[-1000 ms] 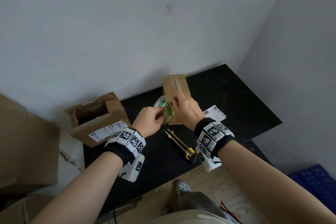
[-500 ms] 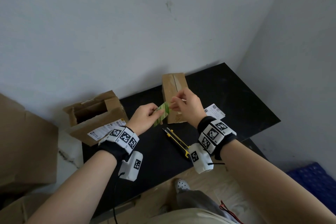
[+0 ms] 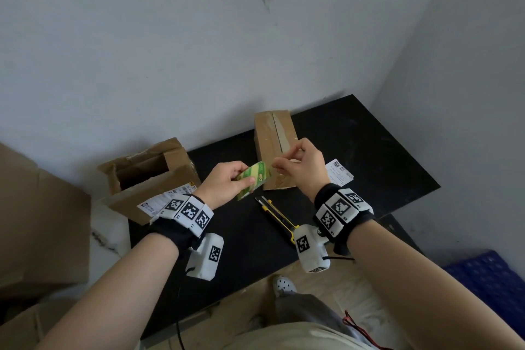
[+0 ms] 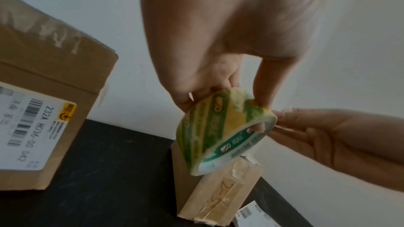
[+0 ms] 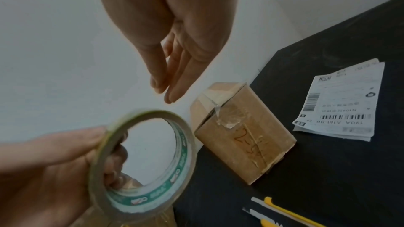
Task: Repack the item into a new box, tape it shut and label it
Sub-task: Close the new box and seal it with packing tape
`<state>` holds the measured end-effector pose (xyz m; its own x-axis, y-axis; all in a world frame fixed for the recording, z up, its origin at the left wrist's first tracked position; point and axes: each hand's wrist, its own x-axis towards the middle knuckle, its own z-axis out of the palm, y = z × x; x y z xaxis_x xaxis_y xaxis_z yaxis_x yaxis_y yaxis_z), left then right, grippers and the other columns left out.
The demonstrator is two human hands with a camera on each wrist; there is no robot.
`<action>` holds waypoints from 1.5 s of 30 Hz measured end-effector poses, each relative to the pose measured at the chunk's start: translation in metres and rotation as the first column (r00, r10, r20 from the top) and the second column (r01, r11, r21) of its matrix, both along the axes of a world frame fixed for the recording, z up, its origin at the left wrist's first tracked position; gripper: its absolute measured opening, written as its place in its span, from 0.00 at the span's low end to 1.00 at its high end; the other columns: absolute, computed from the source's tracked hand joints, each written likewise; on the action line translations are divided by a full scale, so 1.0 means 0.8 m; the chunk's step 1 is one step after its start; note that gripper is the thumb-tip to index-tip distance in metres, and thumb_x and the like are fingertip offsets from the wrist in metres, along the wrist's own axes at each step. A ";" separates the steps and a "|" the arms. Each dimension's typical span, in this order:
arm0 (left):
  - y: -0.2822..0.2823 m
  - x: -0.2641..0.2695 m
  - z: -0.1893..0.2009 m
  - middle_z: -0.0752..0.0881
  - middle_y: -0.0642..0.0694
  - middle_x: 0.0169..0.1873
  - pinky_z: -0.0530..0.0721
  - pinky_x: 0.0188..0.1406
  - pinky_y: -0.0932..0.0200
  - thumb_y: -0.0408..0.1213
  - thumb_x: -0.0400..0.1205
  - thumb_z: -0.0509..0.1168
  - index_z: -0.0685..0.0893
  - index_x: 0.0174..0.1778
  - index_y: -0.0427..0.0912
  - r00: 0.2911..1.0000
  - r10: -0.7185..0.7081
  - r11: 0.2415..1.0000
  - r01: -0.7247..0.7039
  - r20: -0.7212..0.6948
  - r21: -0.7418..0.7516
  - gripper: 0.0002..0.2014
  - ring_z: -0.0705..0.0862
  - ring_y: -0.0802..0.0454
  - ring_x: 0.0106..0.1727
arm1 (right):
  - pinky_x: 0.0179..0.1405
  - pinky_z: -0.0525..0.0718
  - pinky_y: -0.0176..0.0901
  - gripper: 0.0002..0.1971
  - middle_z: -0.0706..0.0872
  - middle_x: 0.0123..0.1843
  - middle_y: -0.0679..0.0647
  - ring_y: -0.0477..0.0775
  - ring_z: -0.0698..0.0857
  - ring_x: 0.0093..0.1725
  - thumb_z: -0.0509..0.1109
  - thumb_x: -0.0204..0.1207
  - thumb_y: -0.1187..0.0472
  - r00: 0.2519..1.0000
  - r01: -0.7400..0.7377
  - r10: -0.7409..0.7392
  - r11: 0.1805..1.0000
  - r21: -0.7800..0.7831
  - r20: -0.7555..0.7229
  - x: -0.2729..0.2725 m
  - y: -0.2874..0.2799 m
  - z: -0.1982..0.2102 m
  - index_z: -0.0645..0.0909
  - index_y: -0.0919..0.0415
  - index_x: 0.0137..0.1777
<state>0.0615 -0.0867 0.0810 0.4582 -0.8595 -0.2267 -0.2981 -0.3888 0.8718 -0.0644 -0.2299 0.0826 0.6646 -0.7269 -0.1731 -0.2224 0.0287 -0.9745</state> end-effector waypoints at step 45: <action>-0.033 0.025 -0.028 0.87 0.48 0.36 0.77 0.39 0.59 0.54 0.77 0.67 0.89 0.44 0.43 0.898 0.045 0.946 -0.179 0.437 0.271 0.17 0.84 0.53 0.39 | 0.48 0.89 0.46 0.14 0.86 0.44 0.57 0.52 0.90 0.43 0.74 0.72 0.71 0.909 0.416 -0.408 0.902 0.112 -0.088 -0.043 -0.095 -0.039 0.73 0.57 0.50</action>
